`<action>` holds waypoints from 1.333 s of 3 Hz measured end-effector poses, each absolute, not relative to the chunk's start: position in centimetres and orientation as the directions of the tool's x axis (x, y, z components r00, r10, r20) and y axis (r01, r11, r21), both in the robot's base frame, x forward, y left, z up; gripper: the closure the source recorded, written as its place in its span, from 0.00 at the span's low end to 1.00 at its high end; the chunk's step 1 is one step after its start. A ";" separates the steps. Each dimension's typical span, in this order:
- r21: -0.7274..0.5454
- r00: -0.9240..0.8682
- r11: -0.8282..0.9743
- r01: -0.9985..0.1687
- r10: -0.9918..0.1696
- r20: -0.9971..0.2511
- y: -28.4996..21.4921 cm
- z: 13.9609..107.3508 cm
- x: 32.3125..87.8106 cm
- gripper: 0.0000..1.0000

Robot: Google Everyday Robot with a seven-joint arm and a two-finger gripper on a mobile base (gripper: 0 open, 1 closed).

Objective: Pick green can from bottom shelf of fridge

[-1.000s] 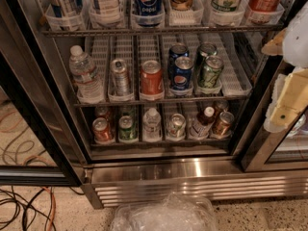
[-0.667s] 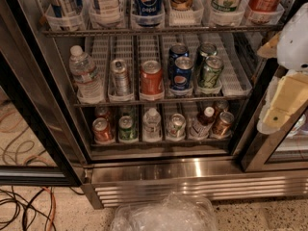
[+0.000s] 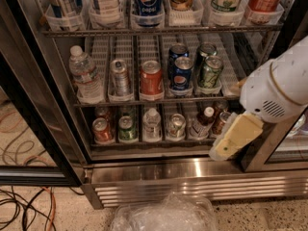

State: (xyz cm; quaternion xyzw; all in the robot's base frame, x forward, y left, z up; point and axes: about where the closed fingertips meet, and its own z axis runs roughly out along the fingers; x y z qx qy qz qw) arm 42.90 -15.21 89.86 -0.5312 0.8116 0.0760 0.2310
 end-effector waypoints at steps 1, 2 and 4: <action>-0.122 -0.334 0.446 -0.887 -0.800 -0.499 -14.3 89.7 43.3 0.00; -0.122 -0.334 0.446 -0.887 -0.800 -0.499 -14.3 89.7 43.3 0.00; 0.023 -0.417 0.512 -0.858 -0.670 -0.615 -8.2 84.0 43.7 0.00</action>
Offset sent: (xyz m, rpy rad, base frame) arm 0.0041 0.0097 -0.0028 0.0510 -0.0187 -0.0202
